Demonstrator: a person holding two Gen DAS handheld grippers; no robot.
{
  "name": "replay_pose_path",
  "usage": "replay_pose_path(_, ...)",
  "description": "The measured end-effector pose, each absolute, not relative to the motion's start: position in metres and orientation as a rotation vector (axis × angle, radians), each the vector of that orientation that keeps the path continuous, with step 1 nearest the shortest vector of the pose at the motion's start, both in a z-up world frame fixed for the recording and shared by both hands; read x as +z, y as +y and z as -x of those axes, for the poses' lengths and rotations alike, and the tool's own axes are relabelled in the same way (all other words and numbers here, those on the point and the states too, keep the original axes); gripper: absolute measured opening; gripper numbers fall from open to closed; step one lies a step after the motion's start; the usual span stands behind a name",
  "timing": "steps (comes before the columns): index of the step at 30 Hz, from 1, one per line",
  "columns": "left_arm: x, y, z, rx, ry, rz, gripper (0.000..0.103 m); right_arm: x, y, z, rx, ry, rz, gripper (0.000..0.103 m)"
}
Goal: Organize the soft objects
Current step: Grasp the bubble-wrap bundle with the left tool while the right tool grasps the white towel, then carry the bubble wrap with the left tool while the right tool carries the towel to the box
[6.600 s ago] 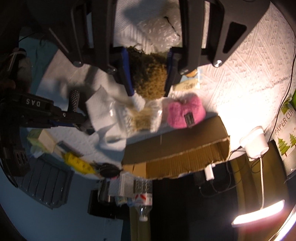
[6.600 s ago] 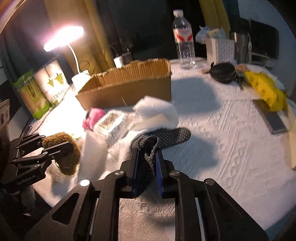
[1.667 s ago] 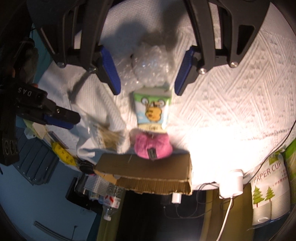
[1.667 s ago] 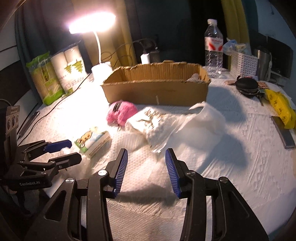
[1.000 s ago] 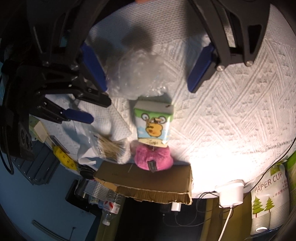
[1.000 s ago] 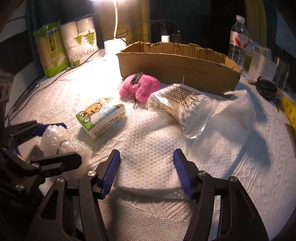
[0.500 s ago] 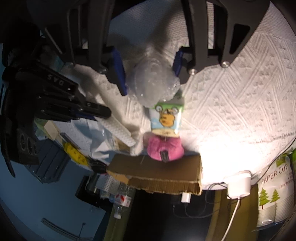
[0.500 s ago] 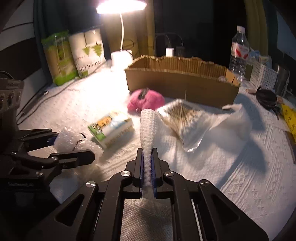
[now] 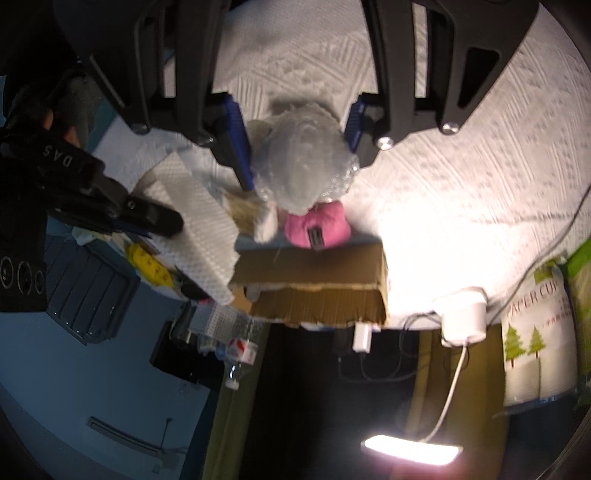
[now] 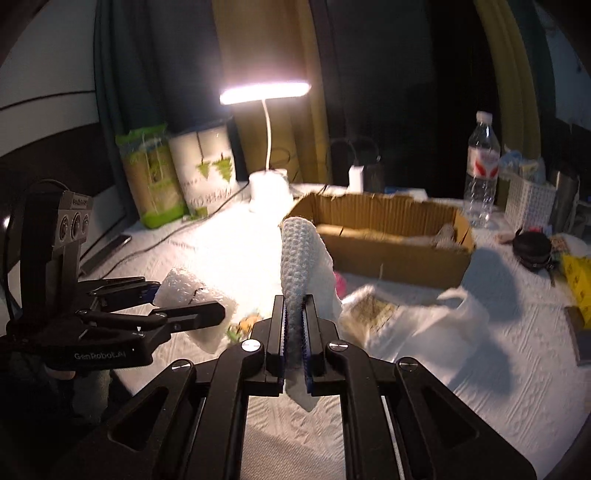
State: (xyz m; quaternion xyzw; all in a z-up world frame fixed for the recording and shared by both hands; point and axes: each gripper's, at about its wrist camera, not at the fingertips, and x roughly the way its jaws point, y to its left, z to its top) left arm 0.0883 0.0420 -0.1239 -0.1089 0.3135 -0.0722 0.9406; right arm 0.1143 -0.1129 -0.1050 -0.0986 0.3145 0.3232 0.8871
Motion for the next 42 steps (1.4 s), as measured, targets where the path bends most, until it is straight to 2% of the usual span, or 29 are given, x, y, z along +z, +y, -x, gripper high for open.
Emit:
replay_pose_path(23, -0.080, 0.047, -0.156, -0.128, 0.550, 0.164, 0.046, -0.076, -0.138, -0.179, 0.595, 0.594, 0.189, 0.008)
replay_pose_path(42, -0.075, 0.065, -0.224, -0.083, 0.537, 0.160, 0.047, -0.067, -0.157, -0.245, 0.528, 0.567, 0.187, 0.008)
